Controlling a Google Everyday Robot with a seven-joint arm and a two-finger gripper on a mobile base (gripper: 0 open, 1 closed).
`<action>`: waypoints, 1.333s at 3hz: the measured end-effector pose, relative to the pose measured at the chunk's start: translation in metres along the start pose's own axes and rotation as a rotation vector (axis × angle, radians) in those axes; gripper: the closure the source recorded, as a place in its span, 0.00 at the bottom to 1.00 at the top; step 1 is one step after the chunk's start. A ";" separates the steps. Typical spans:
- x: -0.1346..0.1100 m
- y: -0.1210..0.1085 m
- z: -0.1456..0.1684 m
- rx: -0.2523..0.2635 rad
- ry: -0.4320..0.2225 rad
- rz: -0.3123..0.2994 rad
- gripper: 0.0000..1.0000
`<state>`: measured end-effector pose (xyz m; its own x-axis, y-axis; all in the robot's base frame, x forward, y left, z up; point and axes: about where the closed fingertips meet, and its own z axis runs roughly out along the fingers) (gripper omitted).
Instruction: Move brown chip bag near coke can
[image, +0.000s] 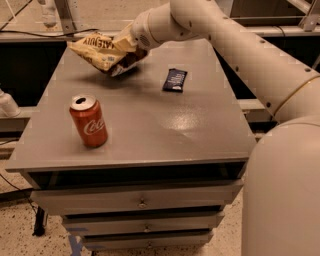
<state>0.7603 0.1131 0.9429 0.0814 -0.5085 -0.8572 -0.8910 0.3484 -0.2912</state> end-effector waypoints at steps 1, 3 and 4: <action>0.016 0.013 -0.039 0.035 0.025 0.031 1.00; 0.057 0.079 -0.084 0.031 0.085 0.138 1.00; 0.068 0.099 -0.098 0.040 0.103 0.172 1.00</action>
Offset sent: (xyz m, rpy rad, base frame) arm -0.1164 -0.0876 -0.0463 -0.0307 0.1392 -0.1313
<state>0.6341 0.0361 0.8972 -0.1187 -0.5161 -0.8483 -0.8690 0.4673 -0.1627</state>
